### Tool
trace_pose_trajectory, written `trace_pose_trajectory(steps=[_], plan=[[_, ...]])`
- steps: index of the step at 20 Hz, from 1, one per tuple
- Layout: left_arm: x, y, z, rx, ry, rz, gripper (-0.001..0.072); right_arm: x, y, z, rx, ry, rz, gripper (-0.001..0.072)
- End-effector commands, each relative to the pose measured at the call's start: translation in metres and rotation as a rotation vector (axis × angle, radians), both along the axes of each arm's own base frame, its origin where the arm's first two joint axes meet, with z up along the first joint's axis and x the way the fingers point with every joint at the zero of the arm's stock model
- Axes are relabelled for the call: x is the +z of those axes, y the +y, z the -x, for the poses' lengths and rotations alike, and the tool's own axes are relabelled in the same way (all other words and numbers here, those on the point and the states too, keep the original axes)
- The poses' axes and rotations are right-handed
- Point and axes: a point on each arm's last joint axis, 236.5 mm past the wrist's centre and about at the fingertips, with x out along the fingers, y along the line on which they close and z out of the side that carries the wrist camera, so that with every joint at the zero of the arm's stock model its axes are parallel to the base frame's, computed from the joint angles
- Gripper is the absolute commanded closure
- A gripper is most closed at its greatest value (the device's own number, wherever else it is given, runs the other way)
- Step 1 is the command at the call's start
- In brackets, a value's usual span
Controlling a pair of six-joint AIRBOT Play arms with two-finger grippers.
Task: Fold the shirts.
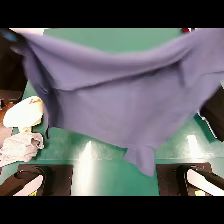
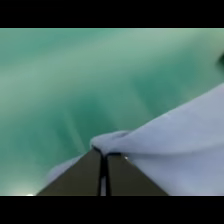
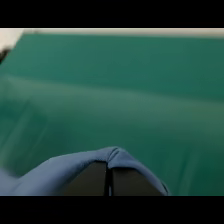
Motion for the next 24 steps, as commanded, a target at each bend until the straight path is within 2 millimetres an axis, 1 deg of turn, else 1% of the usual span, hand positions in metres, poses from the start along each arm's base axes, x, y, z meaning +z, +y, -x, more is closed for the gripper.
trace_pose_trajectory(steps=[1, 3, 4, 5, 6, 7, 8, 9, 10, 11, 12, 13, 15, 16, 17, 19, 21, 22, 24], plan=[[-0.141, -0.002, -0.039, 0.001, 0.351, -0.047, 0.0682, -0.131, 0.034, -0.048, 0.063, 0.315, 0.097, 0.0695], [-0.217, -0.002, -0.056, 0.007, 0.498, -0.065, 0.0682, -0.186, 0.051, -0.08, 0.069, 0.372, 0.146, 0.0694], [-0.245, -0.001, -0.066, 0.019, 0.544, -0.074, 0.0682, -0.206, 0.059, -0.095, 0.072, 0.38, 0.145, 0.0693], [-0.27, 0.001, -0.075, 0.03, 0.585, -0.085, 0.0682, -0.225, 0.067, -0.11, 0.07, 0.39, 0.131, 0.0693], [-0.288, 0.002, -0.083, 0.044, 0.613, -0.089, 0.0682, -0.241, 0.072, -0.124, 0.065, 0.394, 0.125, 0.0692], [-0.301, 0.003, -0.089, 0.052, 0.626, -0.09, 0.0681, -0.253, 0.074, -0.134, 0.058, 0.397, 0.121, 0.0691], [-0.308, 0.006, -0.096, 0.068, 0.624, -0.084, 0.068, -0.263, 0.074, -0.143, 0.049, 0.396, 0.116, 0.0691], [-0.309, 0.012, -0.103, 0.09, 0.611, -0.077, 0.0565, -0.271, 0.07, -0.151, 0.028, 0.397, 0.105, 0.0689], [-0.306, 0.021, -0.11, 0.121, 0.593, -0.063, 0.0263, -0.276, 0.065, -0.156, 0.003, 0.408, 0.087, 0.0675], [-0.301, 0.033, -0.115, 0.148, 0.589, -0.051, 0.0157, -0.279, 0.057, -0.158, -0.009, 0.42, 0.085, 0.0494], [-0.294, 0.047, -0.115, 0.166, 0.599, -0.042, 0.0157, -0.278, 0.05, -0.158, -0.014, 0.433, 0.086, 0.0287], [-0.288, 0.06, -0.114, 0.182, 0.614, -0.03, 0.0157, -0.273, 0.042, -0.155, -0.019, 0.446, 0.087, 0.026], [-0.277, 0.081, -0.103, 0.202, 0.674, 0.039, 0.0157, -0.257, 0.024, -0.144, -0.017, 0.479, 0.086, 0.0263], [-0.276, 0.086, -0.092, 0.19, 0.723, 0.078, 0.0157, -0.247, 0.024, -0.133, 0.02, 0.502, 0.063, 0.0263], [-0.28, 0.093, -0.079, 0.168, 0.77, 0.081, 0.0157, -0.239, 0.026, -0.123, 0.062, 0.52, 0.035, 0.0263], [-0.295, 0.107, -0.053, 0.16, 0.873, 0.094, 0.0157, -0.228, 0.029, -0.107, 0.122, 0.552, -0.028, 0.0263], [-0.315, 0.116, -0.035, 0.185, 0.952, 0.123, 0.0157, -0.226, 0.03, -0.097, 0.157, 0.581, -0.05, 0.0265], [-0.328, 0.115, -0.024, 0.19, 0.997, 0.136, 0.0157, -0.227, 0.031, -0.093, 0.168, 0.597, -0.05, 0.0284], [-0.351, 0.11, -0.003, 0.168, 1.06, 0.141, 0.0157, -0.226, 0.037, -0.09, 0.189, 0.602, -0.059, 0.0284]])
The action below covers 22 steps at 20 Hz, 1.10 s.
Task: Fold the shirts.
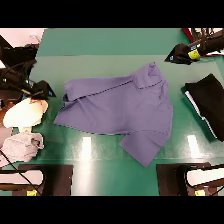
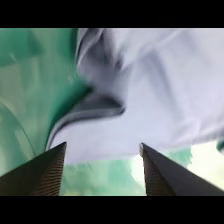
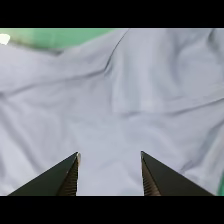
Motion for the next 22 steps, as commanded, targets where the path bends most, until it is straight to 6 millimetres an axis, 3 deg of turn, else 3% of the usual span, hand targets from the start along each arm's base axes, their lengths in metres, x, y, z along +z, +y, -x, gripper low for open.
trace_pose_trajectory(steps=[1, 4, 8, 12, 16, 17, 18, 19, 20, 21, 22], plan=[[-0.033, -0.004, 0.039, -0.018, 0.122, 0.053, 0.0156, 0.005, 0.013, 0.015, 0.061, 0.035, -0.041, 0.0284], [-0.058, 0.004, 0.06, -0.026, 0.182, 0.006, 0.0156, 0.005, 0.024, 0.017, 0.085, 0.035, -0.038, 0.0285], [-0.076, 0.004, 0.069, -0.004, 0.205, -0.005, 0.0156, 0.005, 0.032, 0.019, 0.103, 0.035, -0.038, 0.0285], [-0.087, 0.001, 0.073, 0.032, 0.219, -0.008, 0.0156, 0.005, 0.032, 0.02, 0.105, 0.036, -0.038, 0.0284], [-0.087, -0.014, 0.075, -0.015, 0.223, -0.015, 0.0174, 0.005, 0.032, 0.021, 0.106, 0.039, -0.038, 0.0284], [-0.087, -0.019, 0.075, -0.032, 0.224, -0.016, 0.0333, 0.004, 0.032, 0.022, 0.11, 0.046, -0.037, 0.0284], [-0.087, -0.024, 0.076, -0.045, 0.225, -0.017, 0.0413, 0.003, 0.032, 0.026, 0.118, 0.059, -0.035, 0.0284], [-0.086, -0.028, 0.077, -0.051, 0.227, -0.02, 0.0428, 0.002, 0.031, 0.03, 0.126, 0.075, -0.034, 0.0284], [-0.085, -0.031, 0.077, -0.057, 0.23, -0.02, 0.0688, 0.0, 0.029, 0.036, 0.135, 0.1, -0.031, 0.0285], [-0.084, -0.033, 0.077, -0.063, 0.23, -0.018, 0.0683, -0.002, 0.025, 0.044, 0.147, 0.133, -0.027, 0.029], [-0.08, -0.034, 0.074, -0.067, 0.216, -0.021, 0.0684, -0.007, 0.023, 0.056, 0.165, 0.175, -0.017, 0.0345]])
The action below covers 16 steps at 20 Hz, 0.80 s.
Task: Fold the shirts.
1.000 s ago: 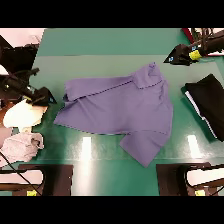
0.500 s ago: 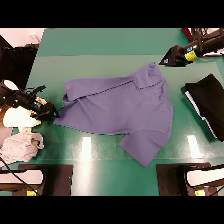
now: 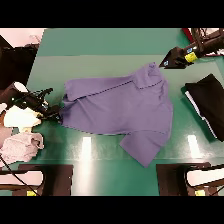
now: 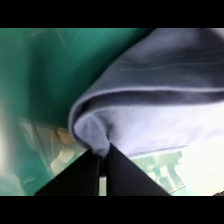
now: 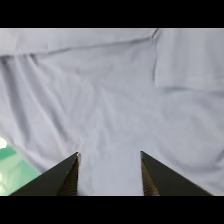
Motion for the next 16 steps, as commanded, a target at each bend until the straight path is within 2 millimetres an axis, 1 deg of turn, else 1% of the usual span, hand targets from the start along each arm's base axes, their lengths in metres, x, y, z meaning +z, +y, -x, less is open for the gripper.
trace_pose_trajectory(steps=[1, 2, 4, 6, 8, 10, 11, 12, 13, 14, 16], plan=[[0.012, -0.007, -0.004, -0.015, -0.035, -0.003, 0.0684, -0.014, -0.013, 0.032, 0.032, 0.12, 0.031, 0.0345], [0.021, -0.006, -0.01, -0.008, -0.084, -0.016, 0.0684, -0.023, -0.02, 0.043, 0.016, 0.154, 0.048, 0.0345], [0.046, -0.002, -0.022, 0.003, -0.201, -0.046, 0.0684, -0.048, -0.037, 0.07, -0.03, 0.217, 0.081, 0.0345], [0.073, -0.002, -0.024, 0.003, -0.288, -0.06, 0.0683, -0.078, -0.054, 0.103, -0.113, 0.273, 0.083, 0.0345], [0.09, -0.002, -0.023, 0.001, -0.338, -0.067, 0.0683, -0.112, -0.066, 0.141, -0.215, 0.335, 0.06, 0.0345], [0.095, -0.004, -0.02, -0.003, -0.345, -0.063, 0.0683, -0.145, -0.073, 0.181, -0.313, 0.393, 0.036, 0.034], [0.095, -0.004, -0.018, -0.005, -0.34, -0.061, 0.0683, -0.16, -0.074, 0.201, -0.352, 0.428, 0.021, 0.0266], [0.096, -0.005, -0.018, -0.004, -0.339, -0.059, 0.0682, -0.173, -0.074, 0.217, -0.38, 0.459, 0.012, 0.0154], [0.096, -0.005, -0.019, -0.003, -0.34, -0.056, 0.0683, -0.183, -0.074, 0.229, -0.409, 0.482, 0.002, 0.0138], [0.096, -0.005, -0.019, -0.003, -0.341, -0.056, 0.0682, -0.192, -0.075, 0.238, -0.436, 0.495, -0.005, 0.0139], [0.096, -0.005, -0.019, -0.003, -0.34, -0.056, 0.0683, -0.204, -0.077, 0.245, -0.471, 0.484, -0.004, 0.0156]])
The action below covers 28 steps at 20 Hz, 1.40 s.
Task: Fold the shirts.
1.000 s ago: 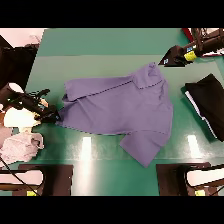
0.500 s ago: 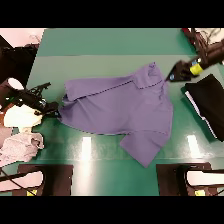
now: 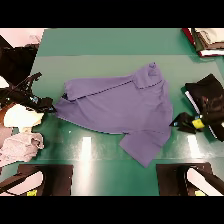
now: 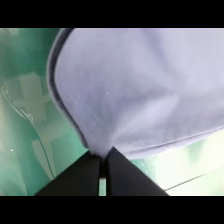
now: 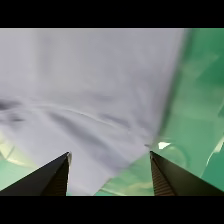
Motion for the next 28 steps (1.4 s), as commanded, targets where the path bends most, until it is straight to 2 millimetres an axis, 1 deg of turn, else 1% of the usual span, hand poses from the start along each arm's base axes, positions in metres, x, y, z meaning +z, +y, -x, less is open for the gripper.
trace_pose_trajectory(steps=[1, 3, 4, 5, 7, 8, 9, 10, 11, 12, 14, 15, 16, 17, 18, 19, 20, 21, 22, 23, 24, 25, 26, 27, 28], plan=[[0.003, -0.001, 0.001, -0.002, -0.006, 0.003, 0.0683, -0.031, -0.002, 0.025, -0.083, 0.009, 0.014, 0.0164], [0.003, -0.002, 0.001, -0.001, -0.007, 0.006, 0.0682, -0.038, 0.001, 0.026, -0.081, 0.011, 0.019, 0.0178], [0.003, -0.002, 0.001, -0.001, -0.006, 0.006, 0.0682, -0.041, 0.005, 0.026, -0.064, 0.019, 0.019, 0.0221], [0.003, -0.002, 0.001, -0.002, -0.005, 0.006, 0.0683, -0.044, 0.008, 0.025, -0.047, 0.024, 0.018, 0.0226], [0.003, -0.002, 0.003, -0.005, 0.002, 0.008, 0.0682, -0.049, 0.018, 0.019, -0.032, 0.019, 0.006, 0.0231], [0.003, -0.002, 0.003, -0.006, 0.003, 0.009, 0.0682, -0.05, 0.02, 0.016, -0.02, 0.012, 0.012, 0.0266], [0.003, -0.002, 0.003, -0.006, 0.004, 0.008, 0.0682, -0.051, 0.02, 0.013, -0.005, 0.004, 0.023, 0.0309], [0.003, -0.002, 0.004, -0.008, 0.006, 0.009, 0.0683, -0.048, 0.02, 0.008, 0.004, -0.009, 0.028, 0.0435], [0.003, -0.002, 0.004, -0.008, 0.007, 0.009, 0.0683, -0.045, 0.02, 0.003, 0.011, -0.025, 0.033, 0.0593], [0.003, -0.003, 0.004, -0.008, 0.007, 0.009, 0.0683, -0.039, 0.018, -0.004, 0.01, -0.046, 0.039, 0.069], [0.008, -0.008, 0.001, -0.001, -0.01, 0.036, 0.0682, -0.018, 0.013, -0.024, 0.011, -0.123, 0.056, 0.0691], [0.017, -0.012, -0.005, 0.004, -0.037, 0.054, 0.0682, 0.001, 0.01, -0.038, 0.012, -0.19, 0.074, 0.0692], [0.031, -0.017, -0.014, 0.008, -0.075, 0.079, 0.0683, 0.027, 0.005, -0.055, 0.011, -0.276, 0.097, 0.0692], [0.055, -0.023, -0.028, 0.019, -0.132, 0.115, 0.0683, 0.057, 0.003, -0.073, 0.003, -0.371, 0.108, 0.0692], [0.085, -0.03, -0.042, 0.031, -0.2, 0.155, 0.0683, 0.098, 0.002, -0.094, -0.015, -0.493, 0.117, 0.0692], [0.125, -0.039, -0.058, 0.034, -0.293, 0.21, 0.0683, 0.139, -0.001, -0.111, -0.026, -0.612, 0.139, 0.0692], [0.173, -0.049, -0.07, 0.029, -0.401, 0.265, 0.0683, 0.191, -0.003, -0.126, -0.039, -0.75, 0.16, 0.0692], [0.22, -0.055, -0.077, 0.014, -0.509, 0.298, 0.0683, 0.241, -0.005, -0.136, -0.049, -0.88, 0.182, 0.0692], [0.273, -0.06, -0.078, -0.008, -0.637, 0.313, 0.0683, 0.293, -0.006, -0.141, -0.059, -1.006, 0.207, 0.0692], [0.32, -0.061, -0.074, -0.016, -0.748, 0.308, 0.0683, 0.347, -0.007, -0.139, -0.058, -1.131, 0.242, 0.0692], [0.37, -0.062, -0.062, -0.03, -0.872, 0.292, 0.0684, 0.398, -0.005, -0.133, -0.054, -1.247, 0.272, 0.0692], [0.414, -0.063, -0.046, -0.048, -0.991, 0.265, 0.0684, 0.441, -0.002, -0.123, -0.048, -1.345, 0.298, 0.0692], [0.457, -0.065, -0.024, -0.06, -1.111, 0.245, 0.0683, 0.482, 0.002, -0.11, -0.037, -1.438, 0.328, 0.0692], [0.488, -0.069, -0.002, -0.078, -1.207, 0.233, 0.0683, 0.514, 0.007, -0.095, -0.022, -1.511, 0.35, 0.0692], [0.514, -0.073, 0.023, -0.084, -1.292, 0.225, 0.0684, 0.543, 0.013, -0.079, -0.003, -1.58, 0.373, 0.0692]])
